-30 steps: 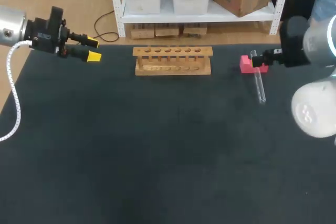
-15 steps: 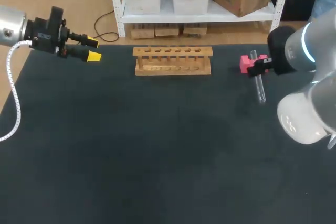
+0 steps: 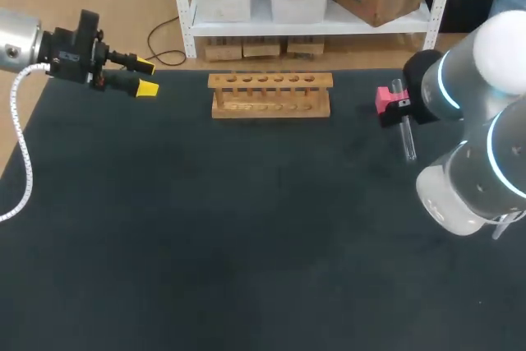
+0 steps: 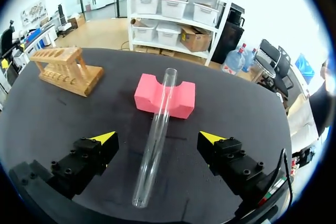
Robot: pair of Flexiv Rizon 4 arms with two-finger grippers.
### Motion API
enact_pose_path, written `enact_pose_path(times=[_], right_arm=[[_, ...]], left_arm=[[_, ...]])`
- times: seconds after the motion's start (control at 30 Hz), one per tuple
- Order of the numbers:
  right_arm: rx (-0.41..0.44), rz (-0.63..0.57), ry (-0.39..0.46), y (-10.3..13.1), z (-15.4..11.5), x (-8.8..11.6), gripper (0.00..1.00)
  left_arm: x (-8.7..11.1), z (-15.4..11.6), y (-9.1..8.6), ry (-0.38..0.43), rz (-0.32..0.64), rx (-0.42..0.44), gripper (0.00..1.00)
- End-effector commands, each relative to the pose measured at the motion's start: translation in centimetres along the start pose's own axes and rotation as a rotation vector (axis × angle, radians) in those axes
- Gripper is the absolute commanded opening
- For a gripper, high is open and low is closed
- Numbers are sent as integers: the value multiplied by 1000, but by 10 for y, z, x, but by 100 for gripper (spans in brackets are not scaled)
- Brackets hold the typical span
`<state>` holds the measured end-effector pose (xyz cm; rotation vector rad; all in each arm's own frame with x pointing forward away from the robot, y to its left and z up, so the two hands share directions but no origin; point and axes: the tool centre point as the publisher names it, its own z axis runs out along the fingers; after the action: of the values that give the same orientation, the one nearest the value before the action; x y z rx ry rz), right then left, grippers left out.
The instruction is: Grasp the test tube, adjust it, and insert it.
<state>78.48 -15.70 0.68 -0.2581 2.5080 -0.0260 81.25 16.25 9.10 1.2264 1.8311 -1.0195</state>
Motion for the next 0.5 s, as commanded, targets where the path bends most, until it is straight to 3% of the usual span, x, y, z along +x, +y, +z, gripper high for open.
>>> enact_pose_path(times=[0.03,0.5], right_arm=[[234,5,-12,2,6,1,100],[205,35,-37,1,27,0,100]], left_arm=[[1,0,-1,-2,2,-2,100],[1,0,-1,-2,2,-2,100]])
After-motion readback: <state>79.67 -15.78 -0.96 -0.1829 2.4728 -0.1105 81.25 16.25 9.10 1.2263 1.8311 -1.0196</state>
